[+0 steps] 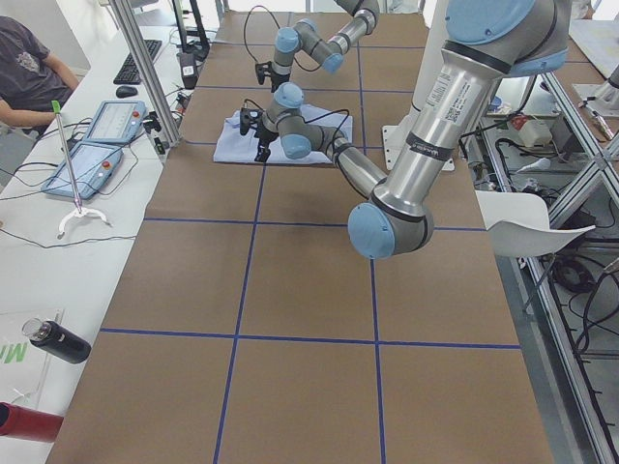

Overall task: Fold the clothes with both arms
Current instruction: 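Sweep the right gripper across the shirt toward its side edge, smoothing it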

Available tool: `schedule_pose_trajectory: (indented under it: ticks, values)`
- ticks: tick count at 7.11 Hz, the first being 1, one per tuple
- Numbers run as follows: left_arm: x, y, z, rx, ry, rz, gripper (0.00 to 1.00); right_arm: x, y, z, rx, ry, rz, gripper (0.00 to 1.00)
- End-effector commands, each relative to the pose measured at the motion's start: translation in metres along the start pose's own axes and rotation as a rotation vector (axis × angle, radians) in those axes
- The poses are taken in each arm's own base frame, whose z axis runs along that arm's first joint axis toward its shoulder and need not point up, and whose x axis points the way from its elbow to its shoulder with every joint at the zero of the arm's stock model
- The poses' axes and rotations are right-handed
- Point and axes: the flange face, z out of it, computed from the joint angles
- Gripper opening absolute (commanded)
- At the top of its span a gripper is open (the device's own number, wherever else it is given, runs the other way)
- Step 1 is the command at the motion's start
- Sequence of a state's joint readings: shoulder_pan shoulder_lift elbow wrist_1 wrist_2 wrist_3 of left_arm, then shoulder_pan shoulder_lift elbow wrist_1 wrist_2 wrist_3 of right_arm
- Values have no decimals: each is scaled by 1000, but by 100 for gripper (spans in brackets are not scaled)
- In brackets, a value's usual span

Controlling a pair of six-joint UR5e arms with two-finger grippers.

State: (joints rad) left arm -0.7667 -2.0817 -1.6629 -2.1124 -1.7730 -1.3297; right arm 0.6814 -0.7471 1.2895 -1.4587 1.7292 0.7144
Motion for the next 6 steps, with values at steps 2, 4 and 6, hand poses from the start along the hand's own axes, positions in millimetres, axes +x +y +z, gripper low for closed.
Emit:
schedule_pose_trajectory:
  ticks: [2, 4, 6]
  values:
    - [7, -2, -2, 4, 10, 5, 100, 15, -6, 25, -22, 27, -18, 100]
    - [8, -2, -2, 4, 11, 5, 100, 26, -4, 33, -40, 34, -33, 100]
    - [9, -2, -3, 5, 13, 5, 100, 46, -12, 35, -50, 39, -34, 100]
